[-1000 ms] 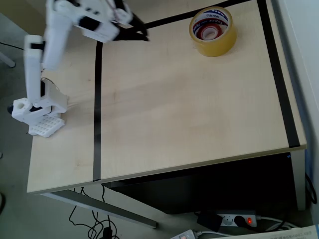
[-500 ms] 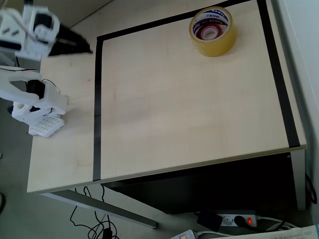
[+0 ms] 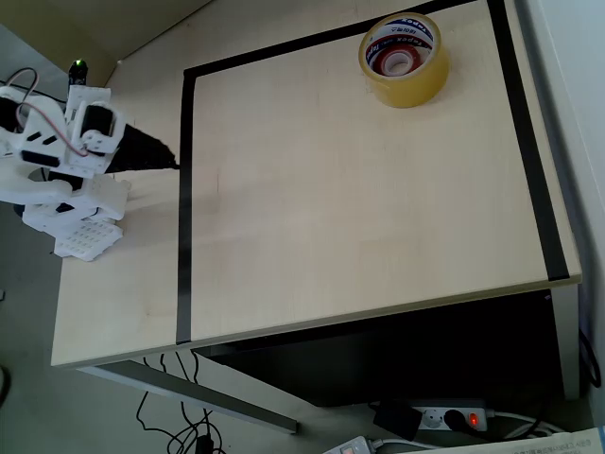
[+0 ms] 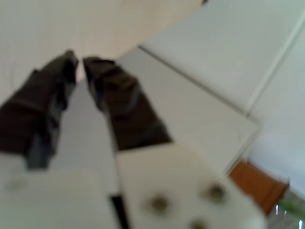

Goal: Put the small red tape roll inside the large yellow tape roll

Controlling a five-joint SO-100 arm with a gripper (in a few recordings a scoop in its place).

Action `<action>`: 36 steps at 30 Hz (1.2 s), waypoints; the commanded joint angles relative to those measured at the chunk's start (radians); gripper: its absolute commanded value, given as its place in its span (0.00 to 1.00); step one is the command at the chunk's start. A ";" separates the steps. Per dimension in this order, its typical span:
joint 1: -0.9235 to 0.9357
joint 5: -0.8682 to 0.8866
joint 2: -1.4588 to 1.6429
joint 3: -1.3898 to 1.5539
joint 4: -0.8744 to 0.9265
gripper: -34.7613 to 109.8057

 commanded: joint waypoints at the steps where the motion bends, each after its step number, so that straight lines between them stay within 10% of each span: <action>1: 0.037 0.011 0.055 0.067 -0.069 0.24; 36: -0.170 0.209 0.270 0.525 0.095 0.24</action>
